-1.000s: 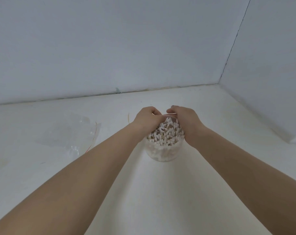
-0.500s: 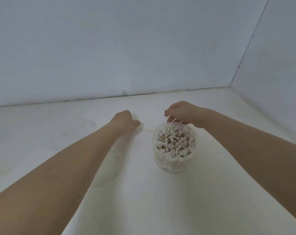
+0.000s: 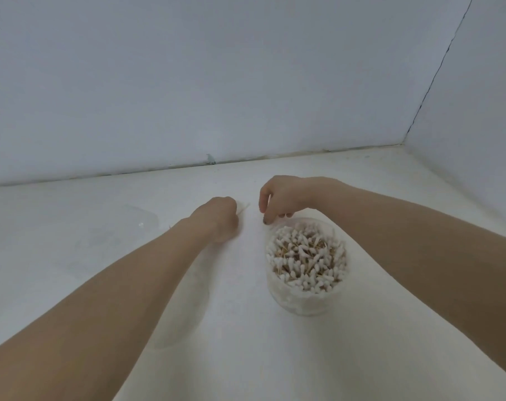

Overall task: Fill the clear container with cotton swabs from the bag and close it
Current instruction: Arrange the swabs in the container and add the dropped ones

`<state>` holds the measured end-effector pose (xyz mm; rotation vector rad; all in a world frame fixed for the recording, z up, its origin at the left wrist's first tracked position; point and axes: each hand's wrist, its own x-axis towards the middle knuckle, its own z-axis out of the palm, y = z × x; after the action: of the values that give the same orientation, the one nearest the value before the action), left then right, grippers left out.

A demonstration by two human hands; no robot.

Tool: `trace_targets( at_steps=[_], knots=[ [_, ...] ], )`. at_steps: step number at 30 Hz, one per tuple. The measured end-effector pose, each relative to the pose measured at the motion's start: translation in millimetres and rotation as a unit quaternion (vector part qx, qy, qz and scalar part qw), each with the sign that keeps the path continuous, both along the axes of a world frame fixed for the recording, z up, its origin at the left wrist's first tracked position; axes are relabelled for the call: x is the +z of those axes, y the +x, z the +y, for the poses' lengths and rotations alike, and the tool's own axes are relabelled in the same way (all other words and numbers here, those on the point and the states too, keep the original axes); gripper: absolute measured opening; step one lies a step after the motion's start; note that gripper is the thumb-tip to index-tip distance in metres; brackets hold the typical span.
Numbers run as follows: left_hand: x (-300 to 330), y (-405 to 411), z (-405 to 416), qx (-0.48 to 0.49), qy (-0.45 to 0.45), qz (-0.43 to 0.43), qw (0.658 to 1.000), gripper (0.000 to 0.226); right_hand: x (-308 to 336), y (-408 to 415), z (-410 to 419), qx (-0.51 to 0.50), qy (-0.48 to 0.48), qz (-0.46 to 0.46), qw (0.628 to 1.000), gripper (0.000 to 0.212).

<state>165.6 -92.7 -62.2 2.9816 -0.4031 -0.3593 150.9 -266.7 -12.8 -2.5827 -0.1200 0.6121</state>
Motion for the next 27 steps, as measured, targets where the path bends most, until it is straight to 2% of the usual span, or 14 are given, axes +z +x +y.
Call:
trace_targets(
  at_steps=[5, 9, 15, 19, 23, 27],
  knots=[
    [1, 0, 3, 0.003, -0.085, -0.014, 0.996, 0.007, 0, 3, -5, 0.005, -0.035, 0.012, 0.999, 0.031],
    [5, -4, -8, -0.043, -0.126, -0.02, 0.991, 0.035, 3, -1, -18, 0.029, -0.078, 0.005, 0.996, 0.028],
    [0, -3, -38, -0.007, -0.138, -0.03, 0.99, 0.02, -3, -12, -36, 0.065, -0.117, -0.029, 0.991, 0.033],
    [-2, 0, -54, -0.011, -0.085, -0.043, 0.995, 0.042, -12, -10, -43, 0.074, -0.126, -0.055, 0.988, 0.024],
    [0, 0, -60, -0.024, -0.034, -0.039, 0.998, 0.026, -15, -9, -47, 0.081, -0.123, -0.048, 0.988, 0.021],
    [4, -3, -59, -0.055, 0.042, -0.055, 0.996, 0.024, -10, -13, -44, 0.087, -0.147, -0.049, 0.984, 0.011]
  ],
)
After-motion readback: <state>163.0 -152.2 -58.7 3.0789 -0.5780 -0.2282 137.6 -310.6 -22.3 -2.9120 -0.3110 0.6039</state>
